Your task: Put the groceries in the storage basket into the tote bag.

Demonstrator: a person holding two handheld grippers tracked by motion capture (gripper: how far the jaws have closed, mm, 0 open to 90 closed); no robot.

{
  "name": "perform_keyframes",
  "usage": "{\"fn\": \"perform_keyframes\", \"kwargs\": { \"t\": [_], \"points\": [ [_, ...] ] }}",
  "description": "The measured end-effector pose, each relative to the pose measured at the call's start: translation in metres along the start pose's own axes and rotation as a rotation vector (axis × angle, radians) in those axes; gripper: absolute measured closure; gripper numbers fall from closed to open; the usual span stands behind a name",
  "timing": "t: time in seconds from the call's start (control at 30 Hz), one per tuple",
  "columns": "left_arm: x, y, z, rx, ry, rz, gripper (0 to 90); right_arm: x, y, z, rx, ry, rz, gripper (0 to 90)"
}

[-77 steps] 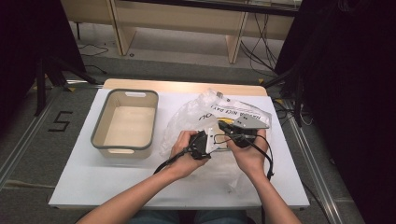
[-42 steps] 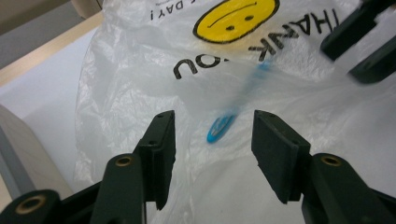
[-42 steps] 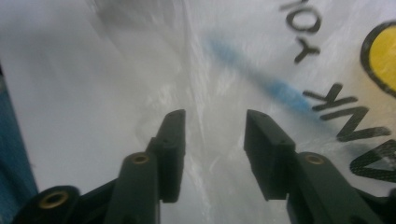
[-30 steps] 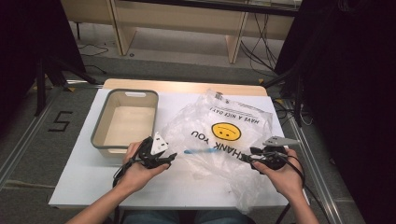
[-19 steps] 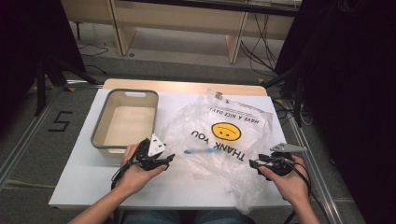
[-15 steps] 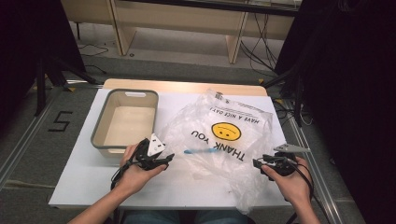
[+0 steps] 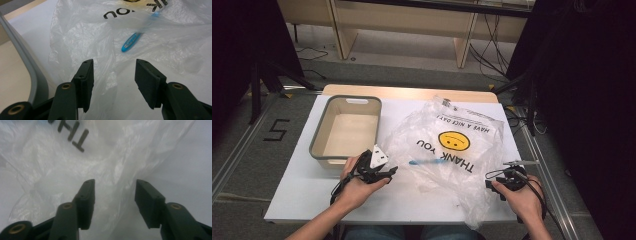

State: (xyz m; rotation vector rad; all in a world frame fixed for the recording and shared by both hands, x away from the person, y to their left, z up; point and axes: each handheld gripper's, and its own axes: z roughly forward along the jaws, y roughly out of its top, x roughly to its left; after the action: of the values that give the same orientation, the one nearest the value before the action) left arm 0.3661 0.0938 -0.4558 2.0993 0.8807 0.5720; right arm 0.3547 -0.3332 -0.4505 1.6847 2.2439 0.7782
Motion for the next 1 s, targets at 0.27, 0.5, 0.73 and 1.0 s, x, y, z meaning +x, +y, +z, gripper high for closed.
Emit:
{"fn": "perform_keyframes", "kwargs": {
  "t": [0.27, 0.5, 0.73, 1.0],
  "points": [
    [-0.001, -0.001, -0.001, 0.012, -0.001, -0.01, 50.6, 0.0, 0.001, 0.009, 0.122, 0.012, -0.023, 83.7],
    [-0.001, -0.001, -0.003, 0.004, -0.002, -0.016, 50.9, -0.008, 0.006, 0.009, 0.121, -0.016, -0.06, 90.0],
    [-0.004, 0.001, -0.002, 0.001, -0.01, -0.007, 50.6, -0.022, 0.02, 0.01, 0.06, -0.102, -0.111, 90.0],
    [-0.005, -0.001, 0.002, 0.026, -0.041, -0.028, 47.9, -0.03, 0.041, 0.021, -0.035, -0.143, -0.198, 90.0]
  ]
}}
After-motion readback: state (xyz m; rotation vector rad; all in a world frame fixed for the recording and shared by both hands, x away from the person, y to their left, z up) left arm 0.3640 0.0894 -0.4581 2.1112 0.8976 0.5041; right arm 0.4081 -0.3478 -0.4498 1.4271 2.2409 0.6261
